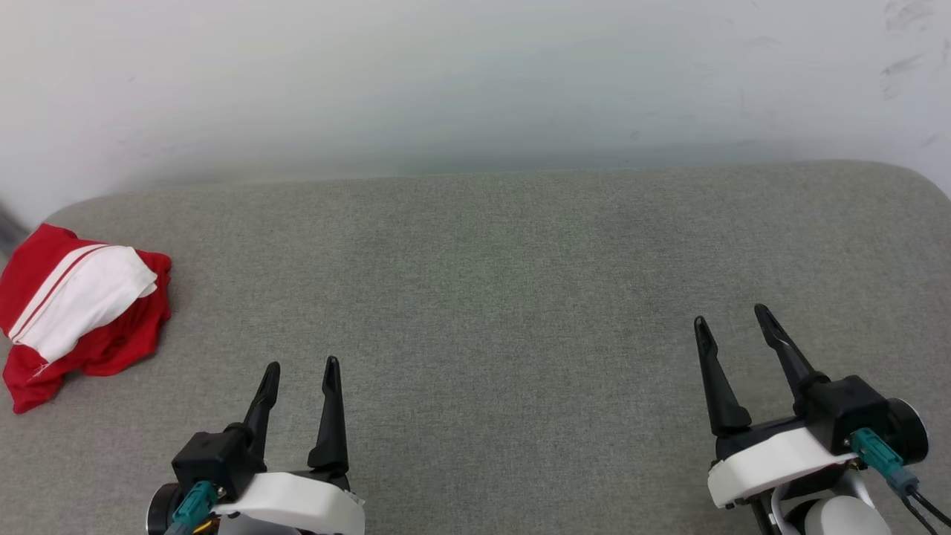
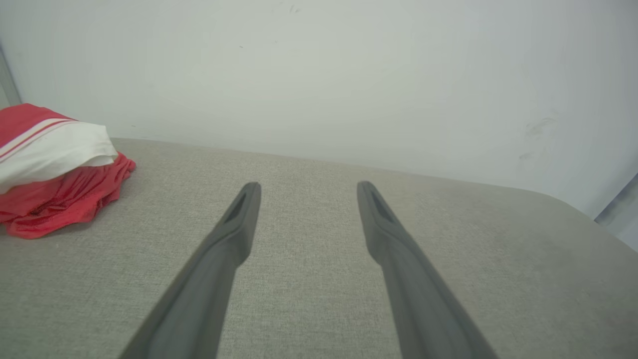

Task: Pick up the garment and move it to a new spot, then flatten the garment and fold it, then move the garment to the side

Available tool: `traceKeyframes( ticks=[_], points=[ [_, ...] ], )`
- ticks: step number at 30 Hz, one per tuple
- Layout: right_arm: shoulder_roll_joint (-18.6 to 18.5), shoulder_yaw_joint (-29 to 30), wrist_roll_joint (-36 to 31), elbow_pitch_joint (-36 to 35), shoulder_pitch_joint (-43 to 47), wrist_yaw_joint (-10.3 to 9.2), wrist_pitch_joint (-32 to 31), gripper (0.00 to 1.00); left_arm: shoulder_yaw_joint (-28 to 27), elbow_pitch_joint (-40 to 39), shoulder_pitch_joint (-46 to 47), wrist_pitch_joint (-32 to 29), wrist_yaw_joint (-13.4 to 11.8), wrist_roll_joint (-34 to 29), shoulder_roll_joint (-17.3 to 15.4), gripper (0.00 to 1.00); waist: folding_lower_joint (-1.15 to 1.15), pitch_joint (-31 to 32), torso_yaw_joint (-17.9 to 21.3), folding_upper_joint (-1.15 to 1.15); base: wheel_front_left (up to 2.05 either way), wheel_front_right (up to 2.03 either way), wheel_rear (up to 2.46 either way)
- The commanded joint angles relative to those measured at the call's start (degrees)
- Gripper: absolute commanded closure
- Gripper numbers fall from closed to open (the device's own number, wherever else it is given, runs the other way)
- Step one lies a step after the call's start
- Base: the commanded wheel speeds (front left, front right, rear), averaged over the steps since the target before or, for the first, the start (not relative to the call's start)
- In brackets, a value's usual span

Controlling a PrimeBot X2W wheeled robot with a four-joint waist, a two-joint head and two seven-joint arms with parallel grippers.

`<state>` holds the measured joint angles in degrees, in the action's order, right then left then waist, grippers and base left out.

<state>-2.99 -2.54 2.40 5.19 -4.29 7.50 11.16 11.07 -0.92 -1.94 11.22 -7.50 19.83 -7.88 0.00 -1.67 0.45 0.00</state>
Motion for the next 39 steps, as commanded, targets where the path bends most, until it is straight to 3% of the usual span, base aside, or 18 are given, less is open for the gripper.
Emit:
traceKeyframes(
  ticks=[1,11,16,29,39],
  points=[
    [0.13,-0.17,-1.07,-0.53,0.2,-0.02,0.44,0.0,-0.25,-0.22,-0.06,0.35,0.41,-0.45,0.28,0.0,0.0,-0.01,0.0,0.0,0.0,0.0,0.0],
    [0.15,-1.21,-0.63,-0.06,0.49,-0.02,1.65,0.0,-8.0,-0.28,-1.29,1.59,8.83,-1.98,4.35,0.0,0.0,-0.21,0.04,0.0,0.0,0.0,0.0],
    [0.16,-1.18,3.26,1.02,0.71,-0.02,2.13,0.0,-9.94,1.33,-1.75,2.14,11.94,-3.57,4.94,0.0,0.0,-0.25,-0.1,0.0,0.0,0.0,0.0],
    [0.18,-3.16,-0.09,1.34,0.69,-0.02,3.58,0.0,-9.73,2.37,-2.24,3.54,13.43,-7.61,5.0,0.0,0.0,0.22,-2.8,0.0,0.0,0.0,0.0],
    [0.18,-5.54,-2.61,1.47,1.56,-0.02,4.06,0.0,-10.94,3.18,-2.49,4.01,13.66,-9.55,5.01,0.0,0.0,0.46,-10.49,0.0,0.0,0.0,0.0]
  ],
)
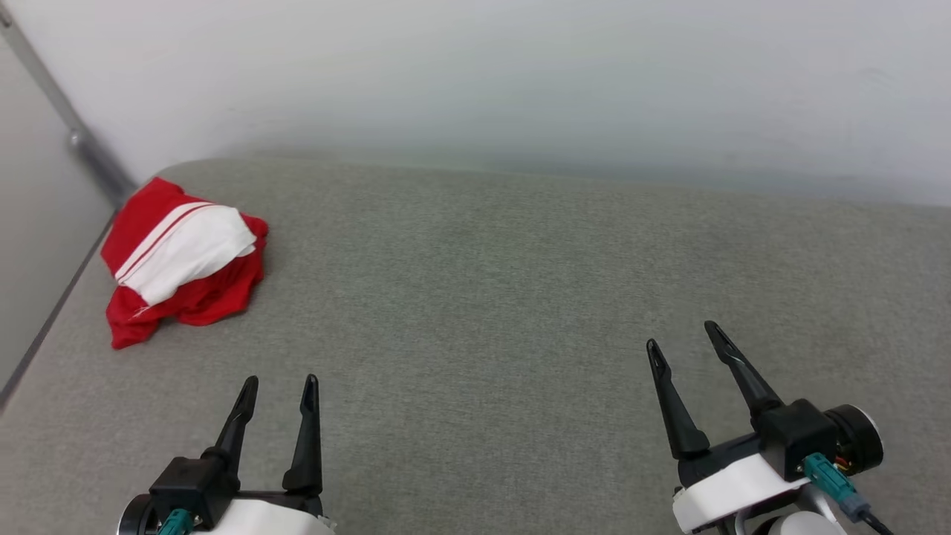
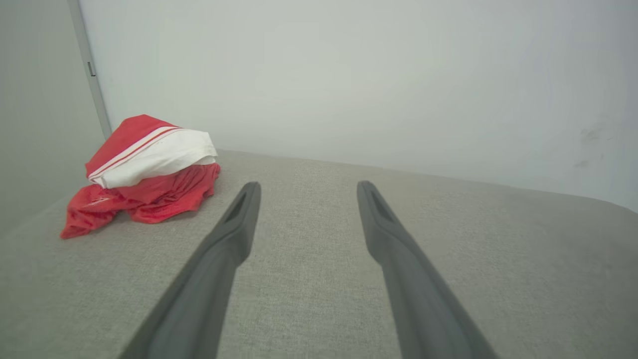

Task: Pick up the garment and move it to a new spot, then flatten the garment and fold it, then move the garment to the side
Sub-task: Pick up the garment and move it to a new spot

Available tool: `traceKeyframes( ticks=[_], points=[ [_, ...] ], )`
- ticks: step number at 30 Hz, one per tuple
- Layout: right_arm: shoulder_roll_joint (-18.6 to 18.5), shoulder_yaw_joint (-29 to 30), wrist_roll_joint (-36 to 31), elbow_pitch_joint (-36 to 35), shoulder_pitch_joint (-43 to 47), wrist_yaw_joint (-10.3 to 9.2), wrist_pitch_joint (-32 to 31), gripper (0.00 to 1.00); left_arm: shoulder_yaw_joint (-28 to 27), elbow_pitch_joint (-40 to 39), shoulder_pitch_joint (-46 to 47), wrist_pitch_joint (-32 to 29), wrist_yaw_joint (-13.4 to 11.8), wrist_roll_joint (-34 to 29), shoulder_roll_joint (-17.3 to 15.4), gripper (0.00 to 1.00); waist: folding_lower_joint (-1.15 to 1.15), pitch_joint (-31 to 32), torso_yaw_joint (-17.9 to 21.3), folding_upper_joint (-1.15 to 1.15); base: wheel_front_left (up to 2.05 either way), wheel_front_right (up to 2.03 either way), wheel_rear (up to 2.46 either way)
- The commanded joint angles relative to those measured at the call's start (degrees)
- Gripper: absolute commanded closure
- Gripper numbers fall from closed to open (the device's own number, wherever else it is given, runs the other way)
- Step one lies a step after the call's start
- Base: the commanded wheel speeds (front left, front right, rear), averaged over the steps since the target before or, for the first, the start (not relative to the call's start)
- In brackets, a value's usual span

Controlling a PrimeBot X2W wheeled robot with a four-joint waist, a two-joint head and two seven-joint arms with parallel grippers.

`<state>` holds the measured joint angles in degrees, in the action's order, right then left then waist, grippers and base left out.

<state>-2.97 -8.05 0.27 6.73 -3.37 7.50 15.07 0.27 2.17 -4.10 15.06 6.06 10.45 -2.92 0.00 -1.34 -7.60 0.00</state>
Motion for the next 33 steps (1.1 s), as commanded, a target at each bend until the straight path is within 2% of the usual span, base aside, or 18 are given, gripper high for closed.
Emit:
traceKeyframes(
  ticks=[1,10,17,23,33],
  points=[
    [0.16,-0.24,-0.49,-0.1,0.69,-0.02,0.15,0.0,-0.31,0.15,-0.42,0.18,0.14,-0.24,0.06,0.0,0.0,0.2,-3.37,0.0,0.0,0.0,0.0],
    [0.15,-1.71,-0.58,0.32,1.06,-0.02,0.15,0.0,-2.16,0.09,-1.31,0.17,0.36,-0.64,0.05,0.0,0.0,0.66,-11.3,0.0,0.0,0.0,0.0],
    [0.14,-2.13,1.99,0.22,0.98,-0.02,0.15,0.0,-2.62,-0.22,-1.76,0.17,0.3,0.05,0.07,0.0,0.0,0.72,-16.26,0.0,0.0,0.0,0.0],
    [0.13,-2.93,2.14,0.28,0.98,-0.02,0.15,0.0,-2.42,-0.37,-2.21,0.17,0.49,-0.65,0.05,0.0,0.0,0.79,-18.28,0.0,0.0,0.0,0.0],
    [0.13,-3.27,2.32,0.59,1.36,-0.02,0.15,0.0,-2.03,-0.49,-2.5,0.17,0.51,-1.21,0.05,0.0,0.0,1.34,-19.48,0.0,0.0,0.0,0.0]
  ],
)
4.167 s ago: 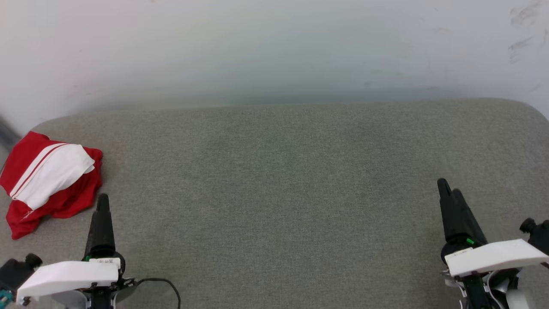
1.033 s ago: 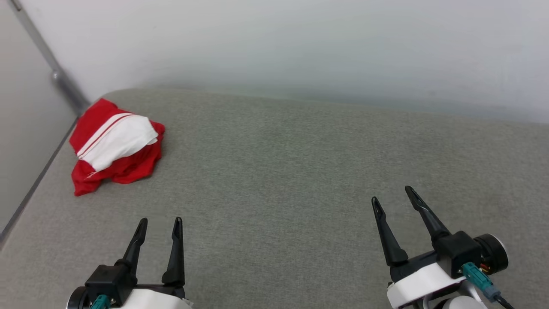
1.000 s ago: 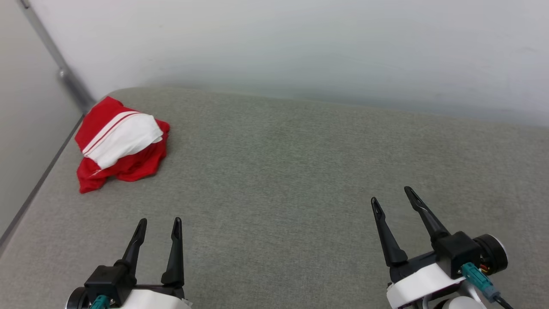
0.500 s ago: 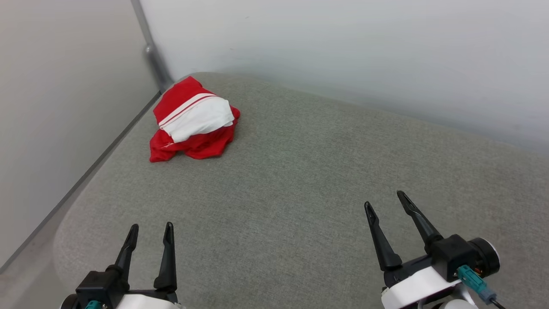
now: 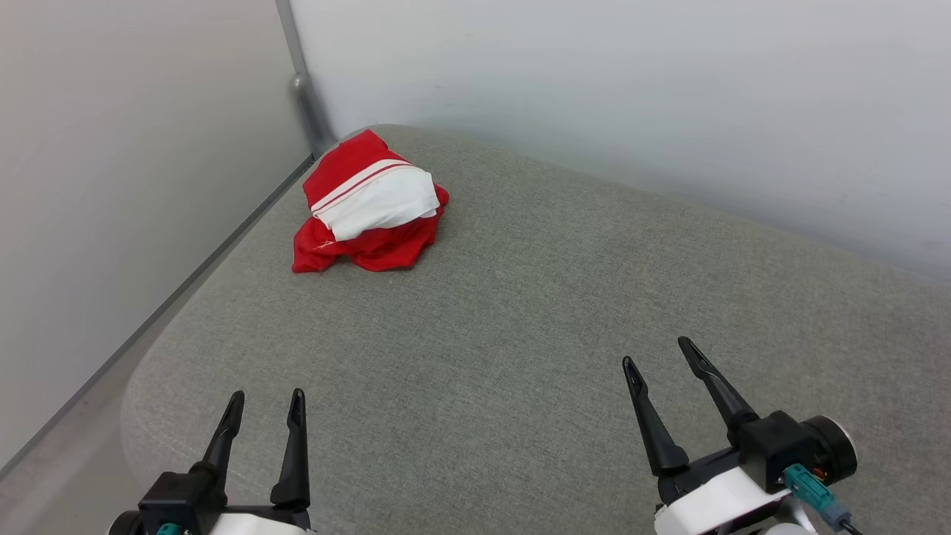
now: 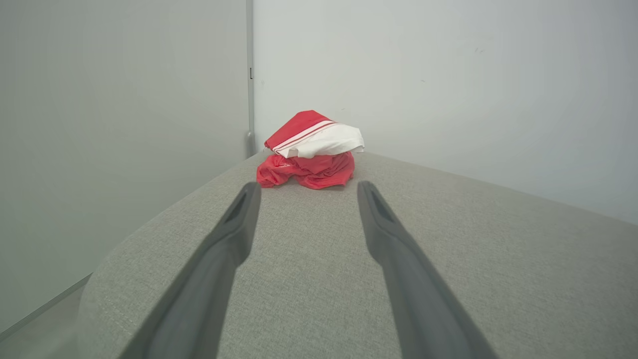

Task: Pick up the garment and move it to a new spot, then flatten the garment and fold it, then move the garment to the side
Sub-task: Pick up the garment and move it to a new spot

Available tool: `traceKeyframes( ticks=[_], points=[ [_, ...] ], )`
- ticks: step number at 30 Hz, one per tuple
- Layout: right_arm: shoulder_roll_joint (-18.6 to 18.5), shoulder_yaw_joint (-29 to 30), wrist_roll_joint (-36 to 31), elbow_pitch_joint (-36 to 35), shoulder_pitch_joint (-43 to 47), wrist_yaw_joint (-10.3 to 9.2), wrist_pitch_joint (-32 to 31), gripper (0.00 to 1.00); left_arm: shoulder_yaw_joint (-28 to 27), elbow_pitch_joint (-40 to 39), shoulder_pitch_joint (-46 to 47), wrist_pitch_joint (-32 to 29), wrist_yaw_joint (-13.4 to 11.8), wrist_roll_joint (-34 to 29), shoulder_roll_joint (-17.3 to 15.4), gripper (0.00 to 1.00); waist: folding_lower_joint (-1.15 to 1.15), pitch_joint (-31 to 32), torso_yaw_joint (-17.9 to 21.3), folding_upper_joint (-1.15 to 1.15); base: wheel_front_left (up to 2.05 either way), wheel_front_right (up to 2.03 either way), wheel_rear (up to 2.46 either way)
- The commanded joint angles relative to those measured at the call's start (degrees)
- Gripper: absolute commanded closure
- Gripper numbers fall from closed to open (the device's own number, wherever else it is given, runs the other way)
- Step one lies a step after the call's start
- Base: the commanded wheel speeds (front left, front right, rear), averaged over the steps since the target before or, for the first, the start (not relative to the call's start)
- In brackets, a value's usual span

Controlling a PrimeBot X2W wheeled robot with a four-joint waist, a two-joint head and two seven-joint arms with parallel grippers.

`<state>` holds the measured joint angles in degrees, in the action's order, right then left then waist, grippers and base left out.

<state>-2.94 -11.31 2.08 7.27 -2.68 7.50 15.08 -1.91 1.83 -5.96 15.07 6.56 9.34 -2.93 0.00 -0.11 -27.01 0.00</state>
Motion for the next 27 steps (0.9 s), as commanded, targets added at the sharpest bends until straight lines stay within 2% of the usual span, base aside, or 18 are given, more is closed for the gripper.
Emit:
traceKeyframes(
  ticks=[1,11,15,20,23,27],
  points=[
    [0.1,-0.08,0.51,0.08,0.68,-0.02,0.14,0.0,0.18,-0.17,-0.73,0.16,0.0,-0.15,0.07,0.0,0.0,0.25,-0.15,0.0,0.0,0.0,0.0],
    [0.09,-0.69,-0.06,-0.5,-0.07,-0.02,0.14,0.0,0.16,-0.91,-0.43,0.16,-0.4,0.58,0.07,0.0,0.0,-0.92,0.14,0.0,0.0,0.0,0.0],
    [0.07,-0.47,-1.48,-1.16,-1.47,-0.02,0.14,0.0,0.59,-0.5,1.05,0.16,-0.61,1.59,0.08,0.0,0.0,-4.16,1.09,0.0,0.0,0.0,0.0],
    [-0.67,-0.02,-4.16,-2.51,-4.37,-0.02,0.14,0.0,0.48,3.08,5.94,0.17,0.37,1.46,0.04,0.0,0.0,-10.09,3.68,0.0,0.0,0.0,0.0],
    [-2.01,0.55,-5.12,-3.6,-5.82,-0.03,0.14,0.0,1.23,6.76,10.83,0.16,0.76,1.67,-1.93,0.0,0.0,-14.01,5.39,0.0,0.0,0.0,0.0],
    [-3.57,1.04,-5.85,-4.5,-7.31,-0.02,0.14,0.0,3.93,14.2,20.96,-0.83,0.85,6.52,-7.83,0.0,0.0,-18.25,7.48,0.0,0.0,0.0,0.0]
  ],
)
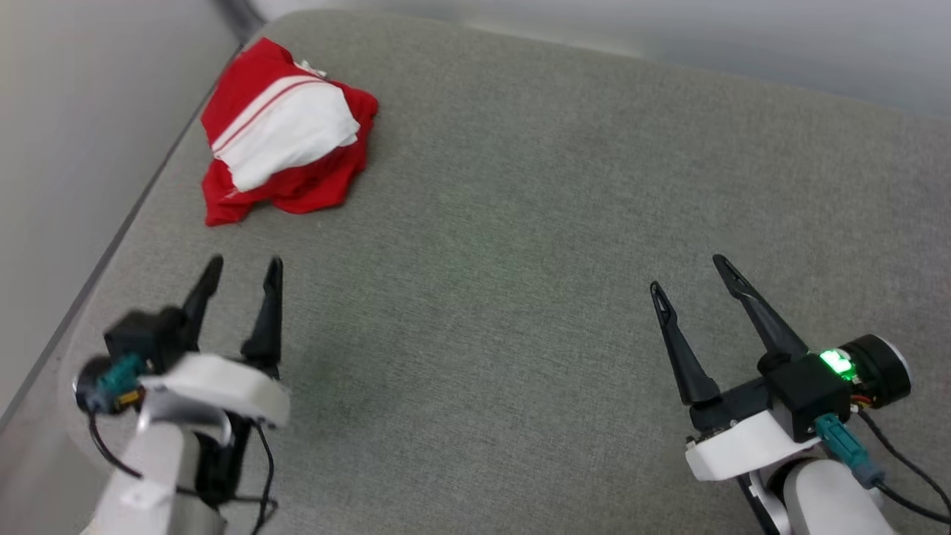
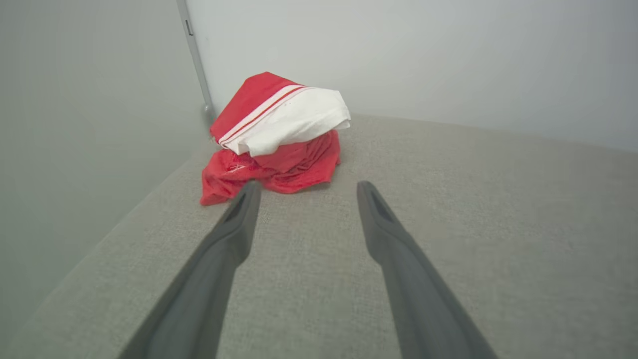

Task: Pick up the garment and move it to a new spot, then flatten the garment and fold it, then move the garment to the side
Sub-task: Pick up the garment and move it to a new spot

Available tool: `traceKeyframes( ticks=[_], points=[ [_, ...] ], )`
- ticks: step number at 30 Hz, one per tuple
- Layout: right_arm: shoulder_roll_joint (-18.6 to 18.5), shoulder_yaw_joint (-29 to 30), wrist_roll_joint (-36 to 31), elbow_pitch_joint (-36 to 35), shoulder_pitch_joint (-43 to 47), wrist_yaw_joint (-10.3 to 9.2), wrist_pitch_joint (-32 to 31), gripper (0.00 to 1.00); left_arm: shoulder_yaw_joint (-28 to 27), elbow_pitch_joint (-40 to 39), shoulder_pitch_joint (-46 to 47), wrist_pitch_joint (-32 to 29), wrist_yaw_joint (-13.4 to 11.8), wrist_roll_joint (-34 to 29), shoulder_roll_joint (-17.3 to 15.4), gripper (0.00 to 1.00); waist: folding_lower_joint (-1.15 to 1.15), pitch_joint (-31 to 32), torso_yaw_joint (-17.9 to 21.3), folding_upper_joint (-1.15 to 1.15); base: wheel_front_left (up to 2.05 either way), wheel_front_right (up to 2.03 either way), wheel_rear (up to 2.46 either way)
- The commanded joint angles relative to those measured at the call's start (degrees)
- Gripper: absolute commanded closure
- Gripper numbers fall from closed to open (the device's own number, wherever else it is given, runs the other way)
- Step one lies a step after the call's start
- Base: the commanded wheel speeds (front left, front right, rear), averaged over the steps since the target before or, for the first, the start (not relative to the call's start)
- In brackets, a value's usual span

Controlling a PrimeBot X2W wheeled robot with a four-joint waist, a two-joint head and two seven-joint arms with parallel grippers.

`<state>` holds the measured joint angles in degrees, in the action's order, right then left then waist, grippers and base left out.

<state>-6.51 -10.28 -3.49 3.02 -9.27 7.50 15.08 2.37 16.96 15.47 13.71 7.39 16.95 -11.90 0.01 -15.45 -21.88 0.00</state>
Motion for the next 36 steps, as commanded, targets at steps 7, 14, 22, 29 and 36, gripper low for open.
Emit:
traceKeyframes(
  ticks=[7,14,22,29,36],
  points=[
    [-2.17,1.39,-1.09,-2.38,-2.35,-0.03,0.1,0.0,8.37,5.17,16.34,-15.84,0.06,15.41,-13.26,0.0,-0.01,-9.69,5.44,0.0,0.0,0.0,0.0],
    [-1.89,2.89,-1.41,-4.53,-3.11,-0.03,0.03,0.0,15.56,4.97,28.37,-34.09,0.0,26.49,-26.4,0.0,-0.01,-15.65,8.3,0.0,0.0,0.0,0.0],
    [-1.34,2.82,-1.06,-4.6,-4.75,-0.03,0.08,0.0,20.32,8.53,36.06,-42.88,0.01,34.55,-33.26,0.0,-0.01,-19.82,11.31,0.0,0.0,0.0,0.0],
    [-1.5,3.34,-1.1,-4.6,-4.69,-0.04,0.03,0.0,23.48,13.19,38.87,-44.77,0.01,37.86,-34.43,0.05,-0.01,-21.43,12.38,0.0,0.0,0.0,0.0],
    [-1.08,3.05,-1.38,-3.88,-4.41,-0.04,-0.07,0.0,25.55,16.79,38.95,-40.5,0.01,39.98,-33.86,1.0,-0.01,-19.78,12.12,0.0,0.0,0.0,0.0]
  ],
)
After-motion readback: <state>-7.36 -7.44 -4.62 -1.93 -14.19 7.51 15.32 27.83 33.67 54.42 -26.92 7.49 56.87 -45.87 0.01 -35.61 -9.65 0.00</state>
